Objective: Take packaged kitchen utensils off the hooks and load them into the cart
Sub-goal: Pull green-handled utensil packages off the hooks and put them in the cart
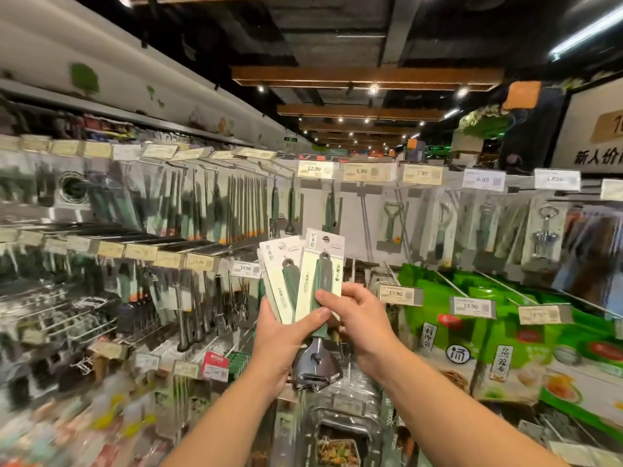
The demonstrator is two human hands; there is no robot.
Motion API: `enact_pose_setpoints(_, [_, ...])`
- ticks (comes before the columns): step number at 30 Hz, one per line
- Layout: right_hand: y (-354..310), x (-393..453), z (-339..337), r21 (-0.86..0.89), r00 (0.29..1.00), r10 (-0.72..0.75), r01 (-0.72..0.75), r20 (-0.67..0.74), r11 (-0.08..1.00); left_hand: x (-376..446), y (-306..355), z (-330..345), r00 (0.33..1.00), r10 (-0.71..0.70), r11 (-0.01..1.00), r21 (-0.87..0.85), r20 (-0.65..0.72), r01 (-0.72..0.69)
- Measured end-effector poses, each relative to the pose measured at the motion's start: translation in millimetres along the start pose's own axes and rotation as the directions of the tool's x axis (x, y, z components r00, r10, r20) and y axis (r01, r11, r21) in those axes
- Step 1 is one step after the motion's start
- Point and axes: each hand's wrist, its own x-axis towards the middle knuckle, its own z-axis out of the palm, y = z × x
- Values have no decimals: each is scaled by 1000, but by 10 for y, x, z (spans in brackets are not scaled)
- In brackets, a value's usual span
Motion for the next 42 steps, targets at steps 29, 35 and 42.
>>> enact_pose_setpoints(29, [135,480,306,92,995,102,-100,-14,991,580,101,-733,997,-9,999,50,-75,12])
enact_pose_setpoints(35, [139,969,111,67,986,132,-125,-105,990,936,-18,-675,999,-23,997,77,-43,27])
enact_pose_setpoints(42, [5,1651,44,26,992,30,-27,-119,999,1612,53,-594,999,-23,997,78,-36,26])
